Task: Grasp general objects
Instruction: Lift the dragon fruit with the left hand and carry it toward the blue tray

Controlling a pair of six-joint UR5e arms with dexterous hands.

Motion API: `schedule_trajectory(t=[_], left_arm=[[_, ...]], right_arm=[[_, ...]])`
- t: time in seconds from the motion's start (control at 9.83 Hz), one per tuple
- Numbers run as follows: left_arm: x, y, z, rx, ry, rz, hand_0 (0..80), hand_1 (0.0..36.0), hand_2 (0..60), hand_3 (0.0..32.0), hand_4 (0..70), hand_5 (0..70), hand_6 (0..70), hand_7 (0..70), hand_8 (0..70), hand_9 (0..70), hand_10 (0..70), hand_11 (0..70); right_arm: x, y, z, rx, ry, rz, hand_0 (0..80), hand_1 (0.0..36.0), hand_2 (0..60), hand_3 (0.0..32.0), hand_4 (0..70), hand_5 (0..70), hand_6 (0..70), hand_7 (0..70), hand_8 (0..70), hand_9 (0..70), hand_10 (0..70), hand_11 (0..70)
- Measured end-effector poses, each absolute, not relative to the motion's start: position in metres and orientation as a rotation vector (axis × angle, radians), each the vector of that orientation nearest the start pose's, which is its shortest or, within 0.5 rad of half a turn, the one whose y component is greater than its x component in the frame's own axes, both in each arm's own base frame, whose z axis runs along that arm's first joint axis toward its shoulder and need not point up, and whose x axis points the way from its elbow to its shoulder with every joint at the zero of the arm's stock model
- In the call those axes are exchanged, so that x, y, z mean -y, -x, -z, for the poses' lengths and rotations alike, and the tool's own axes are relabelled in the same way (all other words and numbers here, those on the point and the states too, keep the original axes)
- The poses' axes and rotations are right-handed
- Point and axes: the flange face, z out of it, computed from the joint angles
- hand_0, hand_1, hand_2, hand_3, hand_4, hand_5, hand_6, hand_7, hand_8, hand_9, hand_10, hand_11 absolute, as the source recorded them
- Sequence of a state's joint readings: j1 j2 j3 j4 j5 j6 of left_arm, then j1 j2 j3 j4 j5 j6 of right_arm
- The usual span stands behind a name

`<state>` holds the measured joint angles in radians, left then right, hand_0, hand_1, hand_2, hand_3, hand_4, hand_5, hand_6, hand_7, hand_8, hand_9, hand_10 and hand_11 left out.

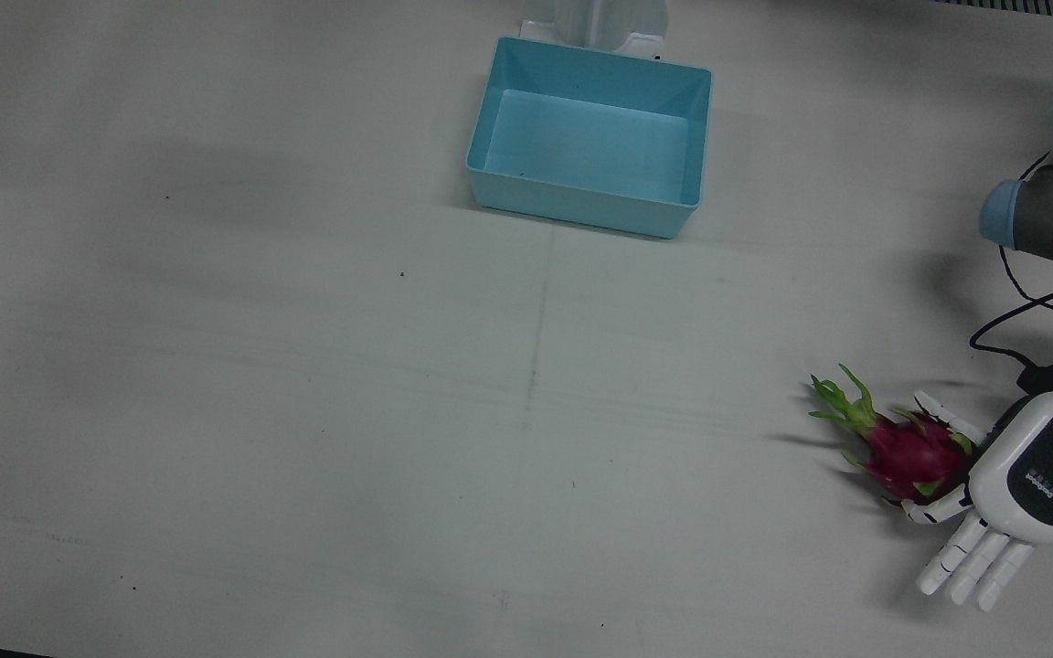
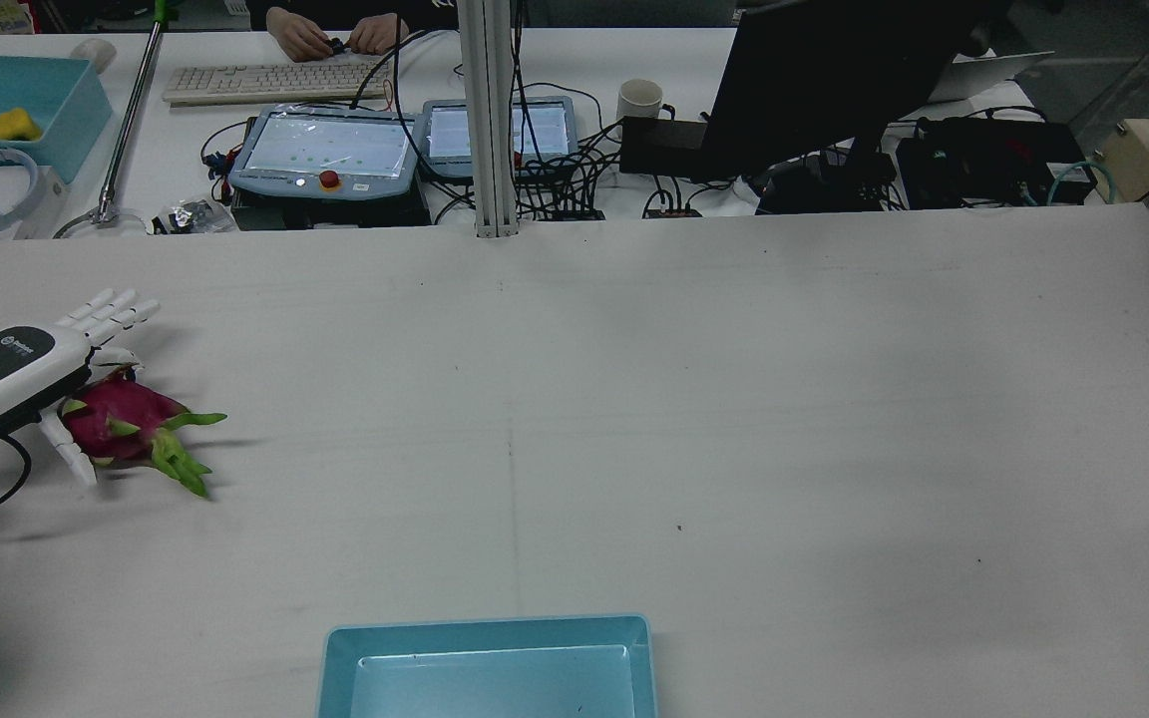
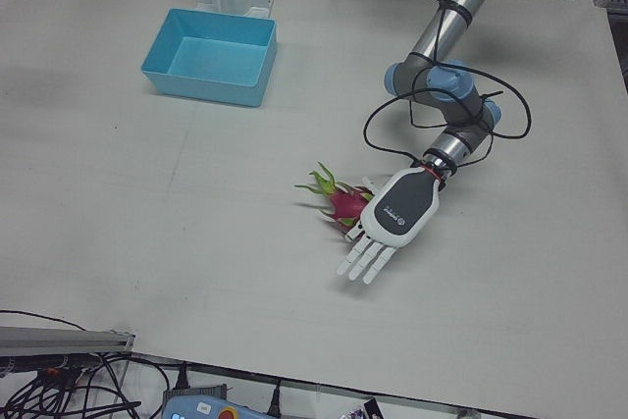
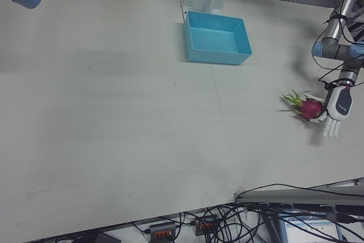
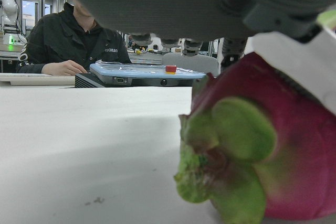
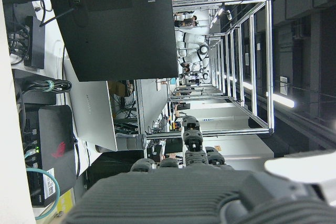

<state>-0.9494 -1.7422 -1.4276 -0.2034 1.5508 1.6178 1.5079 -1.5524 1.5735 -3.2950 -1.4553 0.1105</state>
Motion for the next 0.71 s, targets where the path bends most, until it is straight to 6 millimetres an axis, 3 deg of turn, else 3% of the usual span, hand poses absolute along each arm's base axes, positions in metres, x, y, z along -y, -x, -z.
schedule_trajectory(t=[0.1,0.2,0.41,0.51,0.71], left_arm=[[0.554,-0.23,-0.644,-1.621,-0.9,0.654,48.8,34.6,60.0,0.0,41.6,53.2,1.3,10.8,0.0,0.7,0.0,0.0],[0.554,-0.23,-0.642,-1.627,-0.898,0.655,48.7,33.2,60.0,0.0,40.2,50.7,1.1,10.3,0.0,0.6,0.0,0.0],[0.555,-0.232,-0.63,-1.659,-0.878,0.663,49.7,34.1,60.0,0.0,40.8,49.1,1.0,10.1,0.0,0.6,0.0,0.0],[0.559,-0.238,-0.617,-1.693,-0.834,0.671,49.8,33.9,60.0,0.0,39.4,48.5,0.9,10.7,0.0,0.7,0.0,0.0],[0.575,-0.261,-0.564,-1.763,-0.714,0.622,49.7,33.5,60.0,0.0,38.5,47.5,1.4,11.9,0.0,0.9,0.0,0.2]], right_arm=[[0.493,-0.114,-0.691,-2.0,-0.042,2.276,0.0,0.0,0.0,0.0,0.0,0.0,0.0,0.0,0.0,0.0,0.0,0.0],[0.493,-0.114,-0.691,-2.0,-0.042,2.275,0.0,0.0,0.0,0.0,0.0,0.0,0.0,0.0,0.0,0.0,0.0,0.0],[0.493,-0.114,-0.691,-2.001,-0.041,2.276,0.0,0.0,0.0,0.0,0.0,0.0,0.0,0.0,0.0,0.0,0.0,0.0],[0.493,-0.114,-0.691,-2.001,-0.041,2.276,0.0,0.0,0.0,0.0,0.0,0.0,0.0,0.0,0.0,0.0,0.0,0.0],[0.493,-0.114,-0.691,-2.001,-0.041,2.276,0.0,0.0,0.0,0.0,0.0,0.0,0.0,0.0,0.0,0.0,0.0,0.0]])
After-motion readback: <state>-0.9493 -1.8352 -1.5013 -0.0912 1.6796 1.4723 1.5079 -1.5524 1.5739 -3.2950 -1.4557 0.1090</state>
